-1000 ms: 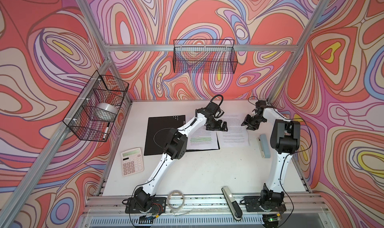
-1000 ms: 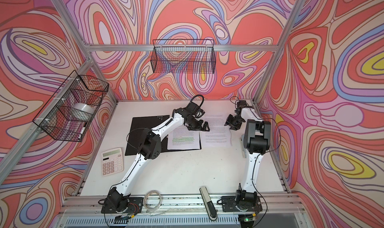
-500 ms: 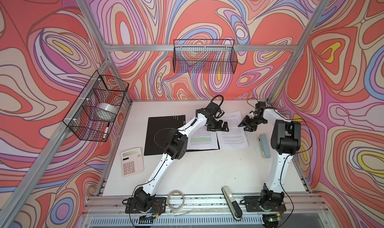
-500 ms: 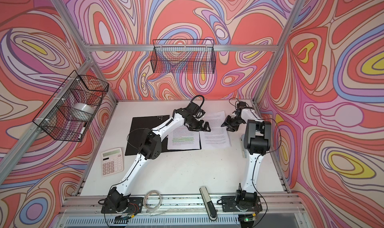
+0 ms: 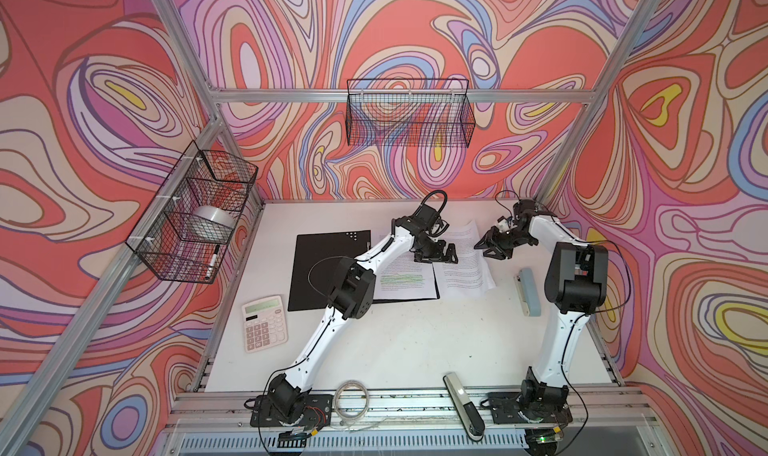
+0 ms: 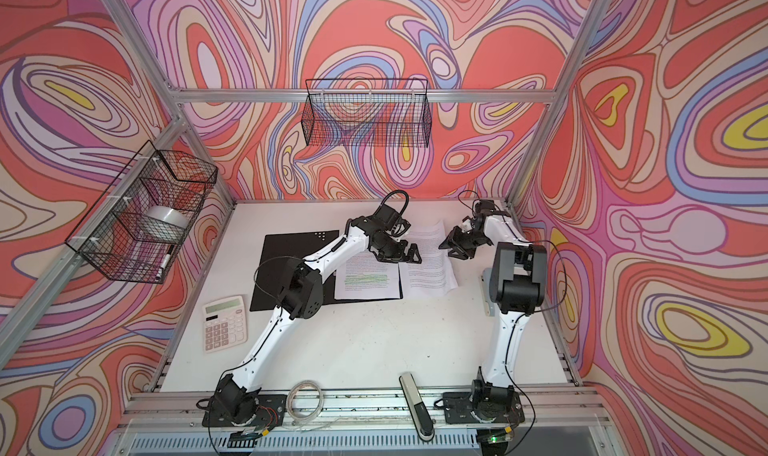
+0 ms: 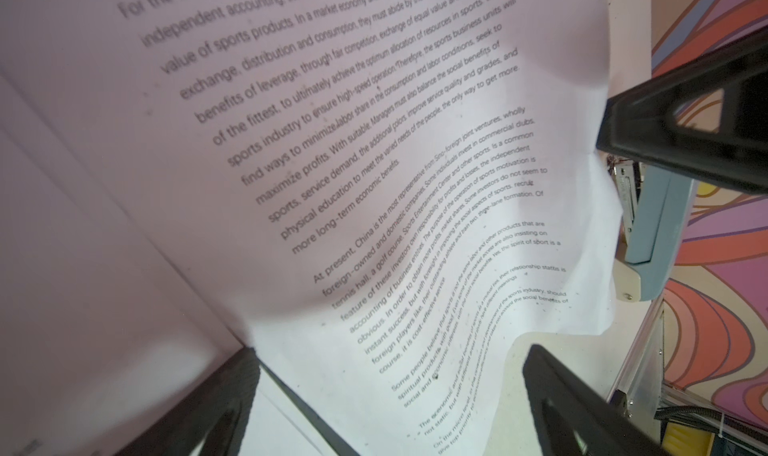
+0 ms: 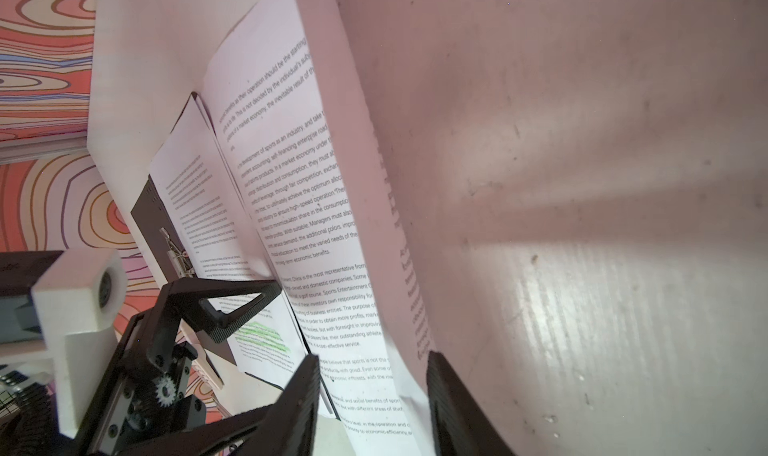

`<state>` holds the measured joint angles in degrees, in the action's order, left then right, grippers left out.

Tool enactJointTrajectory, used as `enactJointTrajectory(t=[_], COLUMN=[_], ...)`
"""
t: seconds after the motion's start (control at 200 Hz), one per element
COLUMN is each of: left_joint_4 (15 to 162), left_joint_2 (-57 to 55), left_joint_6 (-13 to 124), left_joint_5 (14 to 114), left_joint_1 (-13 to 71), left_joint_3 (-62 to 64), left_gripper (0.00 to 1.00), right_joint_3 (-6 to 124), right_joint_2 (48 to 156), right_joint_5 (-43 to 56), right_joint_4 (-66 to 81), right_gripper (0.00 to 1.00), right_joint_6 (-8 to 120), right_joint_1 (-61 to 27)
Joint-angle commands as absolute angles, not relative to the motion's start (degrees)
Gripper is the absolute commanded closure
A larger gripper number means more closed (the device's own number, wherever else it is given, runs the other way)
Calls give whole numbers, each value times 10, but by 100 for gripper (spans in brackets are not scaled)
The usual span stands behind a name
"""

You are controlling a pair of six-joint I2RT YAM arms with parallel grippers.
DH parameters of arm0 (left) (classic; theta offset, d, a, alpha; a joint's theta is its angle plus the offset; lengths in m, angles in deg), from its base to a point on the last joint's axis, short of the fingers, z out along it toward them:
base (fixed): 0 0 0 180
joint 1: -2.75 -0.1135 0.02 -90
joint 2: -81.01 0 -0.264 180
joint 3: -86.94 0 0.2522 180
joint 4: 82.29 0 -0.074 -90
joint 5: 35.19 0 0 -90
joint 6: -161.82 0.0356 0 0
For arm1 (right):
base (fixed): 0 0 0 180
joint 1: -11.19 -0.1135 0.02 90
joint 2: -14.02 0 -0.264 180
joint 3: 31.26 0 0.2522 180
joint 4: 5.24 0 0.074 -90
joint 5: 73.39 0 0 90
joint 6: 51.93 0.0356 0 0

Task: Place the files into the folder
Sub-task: 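Pinch the loose sheet's edge with the right gripper and lift it, then carry the sheet over the folder stack with the right gripper while the left gripper holds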

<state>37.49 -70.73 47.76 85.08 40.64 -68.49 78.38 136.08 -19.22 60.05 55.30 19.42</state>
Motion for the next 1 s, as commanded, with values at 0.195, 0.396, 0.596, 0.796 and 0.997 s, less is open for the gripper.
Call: enactJointTrajectory(t=[0.195, 0.396, 0.596, 0.796, 0.997], left_joint_4=[377, 379, 377, 376, 363], left_joint_2=[-692, -691, -687, -671, -634], left_joint_6=[485, 482, 483, 482, 486], left_joint_5=[858, 859, 859, 863, 871], left_joint_1=[409, 409, 409, 407, 401], left_joint_3=[-696, -696, -696, -696, -694], left_gripper=[0, 0, 0, 0, 0], right_joint_3=[814, 810, 809, 806, 808], right_joint_2=[1389, 1398, 1392, 1366, 1346], right_joint_5=[-155, -121, -118, -116, -113], right_joint_4=[635, 646, 642, 640, 636], right_gripper=[57, 58, 64, 93, 100], right_joint_6=[523, 514, 518, 522, 528], right_joint_1=[194, 193, 194, 194, 194])
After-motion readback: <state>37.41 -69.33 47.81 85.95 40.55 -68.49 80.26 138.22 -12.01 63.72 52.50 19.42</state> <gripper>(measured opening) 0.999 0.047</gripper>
